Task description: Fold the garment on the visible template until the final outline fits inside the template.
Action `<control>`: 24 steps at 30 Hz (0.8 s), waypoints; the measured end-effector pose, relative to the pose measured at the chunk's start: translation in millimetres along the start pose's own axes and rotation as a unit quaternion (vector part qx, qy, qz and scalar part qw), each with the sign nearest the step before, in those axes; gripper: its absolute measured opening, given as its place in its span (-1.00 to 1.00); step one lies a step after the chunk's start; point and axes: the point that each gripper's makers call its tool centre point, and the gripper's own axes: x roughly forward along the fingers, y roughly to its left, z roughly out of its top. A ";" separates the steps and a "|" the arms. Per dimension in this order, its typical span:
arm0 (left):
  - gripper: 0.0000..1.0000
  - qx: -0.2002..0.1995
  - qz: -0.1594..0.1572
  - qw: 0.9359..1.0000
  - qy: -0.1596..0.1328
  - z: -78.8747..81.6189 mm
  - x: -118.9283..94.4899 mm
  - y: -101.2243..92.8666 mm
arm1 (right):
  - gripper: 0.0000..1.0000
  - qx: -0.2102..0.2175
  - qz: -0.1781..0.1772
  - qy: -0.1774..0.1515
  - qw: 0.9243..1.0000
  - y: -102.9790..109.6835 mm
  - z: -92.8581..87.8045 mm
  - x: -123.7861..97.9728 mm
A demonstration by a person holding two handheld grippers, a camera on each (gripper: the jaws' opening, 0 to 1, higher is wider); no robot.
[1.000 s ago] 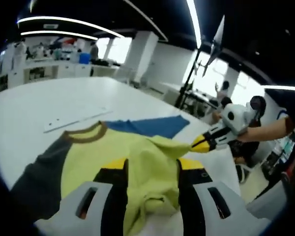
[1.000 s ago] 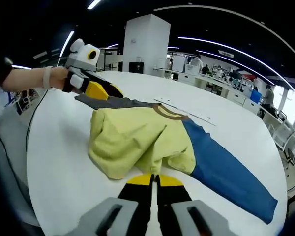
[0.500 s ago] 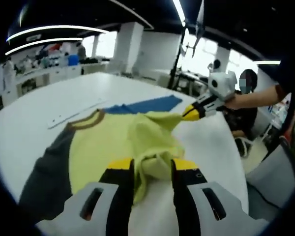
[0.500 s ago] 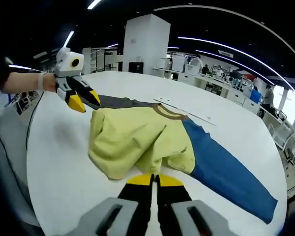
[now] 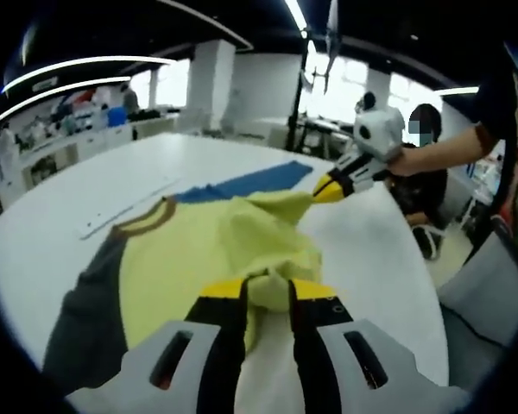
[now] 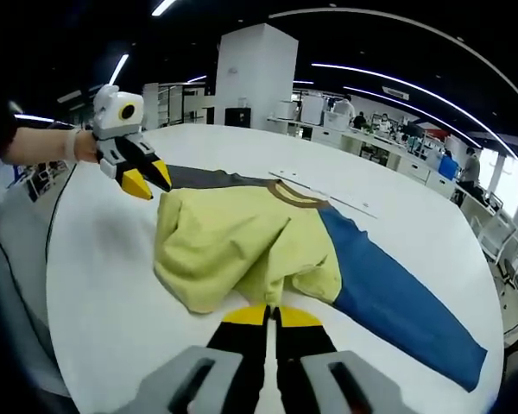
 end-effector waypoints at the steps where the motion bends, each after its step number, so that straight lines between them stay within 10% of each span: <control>1: -0.69 0.004 -0.003 1.000 0.000 0.6 0.8 -0.6 | -1.00 0.001 0.001 0.001 1.000 0.3 -0.3 0.0; 24: -0.97 0.000 -0.015 0.999 0.032 -10.3 7.3 -2.5 | -1.00 0.007 -0.001 0.001 1.000 -0.5 -2.2 0.1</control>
